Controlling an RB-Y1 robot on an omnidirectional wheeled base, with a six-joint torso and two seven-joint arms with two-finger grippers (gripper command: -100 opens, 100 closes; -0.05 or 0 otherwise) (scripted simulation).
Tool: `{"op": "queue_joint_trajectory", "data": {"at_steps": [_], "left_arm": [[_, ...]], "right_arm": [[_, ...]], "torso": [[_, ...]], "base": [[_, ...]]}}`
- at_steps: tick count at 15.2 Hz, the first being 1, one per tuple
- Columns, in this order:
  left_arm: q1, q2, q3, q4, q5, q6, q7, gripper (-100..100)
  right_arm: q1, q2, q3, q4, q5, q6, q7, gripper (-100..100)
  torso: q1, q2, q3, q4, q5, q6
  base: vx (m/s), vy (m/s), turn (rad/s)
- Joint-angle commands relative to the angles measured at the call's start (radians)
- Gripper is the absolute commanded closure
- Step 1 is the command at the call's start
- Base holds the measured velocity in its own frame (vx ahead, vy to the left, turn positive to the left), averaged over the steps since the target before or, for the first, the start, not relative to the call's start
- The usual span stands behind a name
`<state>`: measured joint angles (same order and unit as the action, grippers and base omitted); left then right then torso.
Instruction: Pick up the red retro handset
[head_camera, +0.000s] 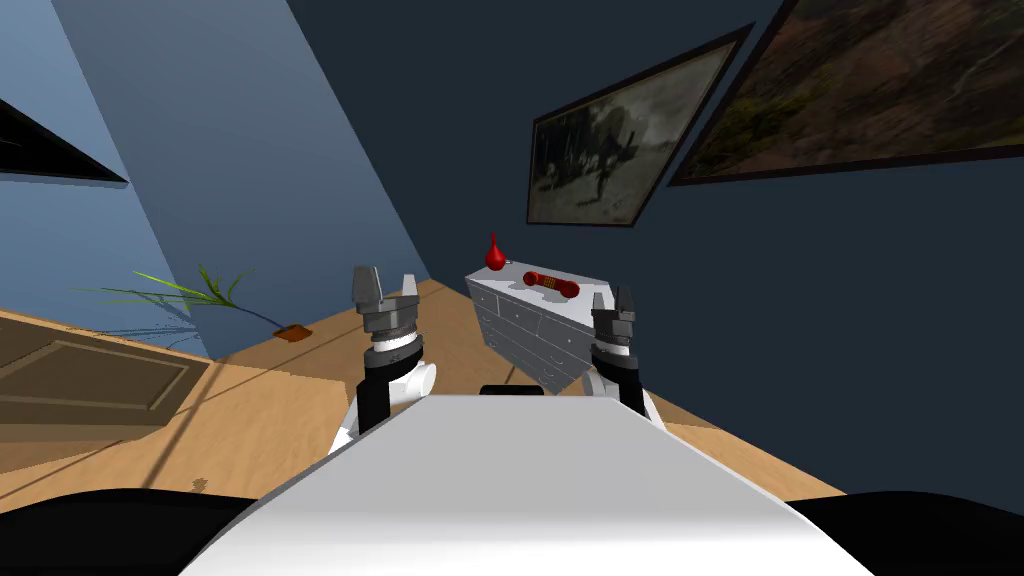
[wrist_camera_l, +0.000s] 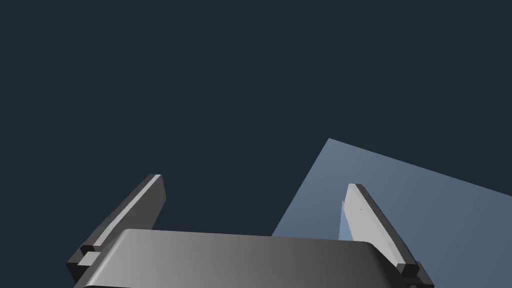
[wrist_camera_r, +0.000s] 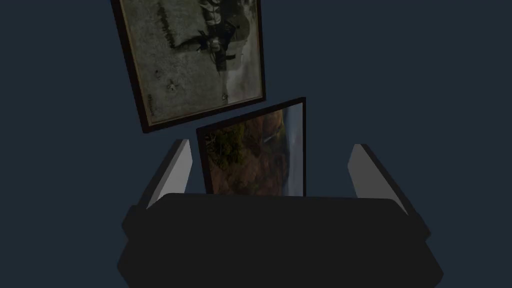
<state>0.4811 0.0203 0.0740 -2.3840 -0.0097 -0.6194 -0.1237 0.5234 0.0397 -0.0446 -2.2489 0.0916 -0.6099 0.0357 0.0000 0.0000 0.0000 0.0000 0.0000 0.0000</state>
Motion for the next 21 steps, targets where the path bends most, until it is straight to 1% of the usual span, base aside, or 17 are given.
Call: {"op": "queue_joint_trajectory", "data": {"at_steps": [1,2,4,5,8,9,10,11,12,13,14,15,16,17,19,20,21], "left_arm": [[0.0,0.0,0.0,0.0,0.0,0.0,0.0,0],[0.0,0.0,0.0,0.0,0.0,0.0,0.0,0],[0.0,0.0,0.0,0.0,0.0,0.0,0.0,0],[0.0,0.0,0.0,0.0,0.0,0.0,0.0,0],[0.0,0.0,0.0,0.0,0.0,0.0,0.0,0],[0.0,0.0,0.0,0.0,0.0,0.0,0.0,0],[0.0,0.0,0.0,0.0,0.0,0.0,0.0,0],[0.0,0.0,0.0,0.0,0.0,0.0,0.0,0],[0.0,0.0,0.0,0.0,0.0,0.0,0.0,0],[0.0,0.0,0.0,0.0,0.0,0.0,0.0,0],[0.0,0.0,0.0,0.0,0.0,0.0,0.0,0],[0.0,0.0,0.0,0.0,0.0,0.0,0.0,0],[0.0,0.0,0.0,0.0,0.0,0.0,0.0,0],[0.0,0.0,0.0,0.0,0.0,0.0,0.0,0],[0.0,0.0,0.0,0.0,0.0,0.0,0.0,0],[0.0,0.0,0.0,0.0,0.0,0.0,0.0,0],[0.0,0.0,0.0,0.0,0.0,0.0,0.0,0]], "right_arm": [[0.017,-0.043,-0.009,0.01,0.001,-0.009,-0.001,-100],[0.017,-0.043,-0.009,0.01,0.001,-0.009,-0.001,-100],[0.056,-0.097,-0.029,0.035,0.005,-0.031,-0.003,-100],[0.056,-0.105,-0.029,0.035,0.005,-0.031,-0.003,-100],[0.116,-0.164,-0.06,0.072,0.01,-0.063,-0.005,-100],[0.15,-0.192,-0.079,0.096,0.014,-0.083,-0.006,-100],[0.153,-0.192,-0.079,0.096,0.014,-0.083,-0.006,-100],[0.188,-0.219,-0.1,0.122,0.017,-0.106,-0.007,-100],[0.194,-0.219,-0.1,0.122,0.017,-0.106,-0.007,-100],[0.22,-0.246,-0.122,0.151,0.022,-0.13,-0.008,-100],[0.239,-0.246,-0.122,0.151,0.022,-0.13,-0.008,-100],[0.272,-0.273,-0.146,0.182,0.026,-0.157,-0.008,-100],[0.288,-0.273,-0.146,0.182,0.026,-0.157,-0.008,-100],[0.314,-0.3,-0.172,0.216,0.031,-0.185,-0.009,-100],[0.339,-0.3,-0.172,0.216,0.031,-0.185,-0.009,-100],[0.374,-0.328,-0.199,0.253,0.036,-0.214,-0.009,-100],[0.394,-0.328,-0.199,0.253,0.036,-0.214,-0.009,-100]], "torso": [[0.0,0.0,0.0,0.0,0.0,0.0],[0.0,0.0,0.0,0.0,0.0,0.0],[0.001,-0.001,0.0,0.0,0.0,0.0],[0.002,-0.001,-0.001,0.0,0.0,0.0],[0.004,-0.001,-0.001,0.0,0.001,0.0],[0.005,-0.001,-0.001,0.0,0.001,0.0],[0.005,-0.002,-0.001,0.0,0.001,0.0],[0.006,-0.001,-0.001,0.0,0.001,0.0],[0.006,-0.001,-0.001,0.0,0.001,-0.001],[0.006,-0.001,0.0,0.0,0.001,0.0],[0.007,-0.001,0.0,0.0,0.001,0.0],[0.007,0.0,0.0,0.0,0.002,0.0],[0.007,0.0,0.0,0.0,0.002,0.0],[0.007,0.0,0.0,0.0,0.002,0.0],[0.008,0.0,0.0,0.0,0.002,0.0],[0.007,0.0,0.0,0.0,0.002,0.0],[0.006,0.001,0.0,0.0,0.002,0.0]], "base": [[0.007,0.012,0.06],[0.014,0.02,0.07],[0.024,0.04,0.125],[0.029,0.05,0.106],[0.026,0.069,0.176],[0.028,0.086,0.176],[0.023,0.077,0.135],[0.015,0.09,0.225],[0.015,0.085,0.175],[0.019,0.101,0.223],[0.019,0.098,0.178],[0.017,0.1,0.229],[0.011,0.099,0.18],[0.01,0.12,0.236],[0.011,0.093,0.143],[0.007,0.077,0.221],[0.009,0.078,0.226]]}}
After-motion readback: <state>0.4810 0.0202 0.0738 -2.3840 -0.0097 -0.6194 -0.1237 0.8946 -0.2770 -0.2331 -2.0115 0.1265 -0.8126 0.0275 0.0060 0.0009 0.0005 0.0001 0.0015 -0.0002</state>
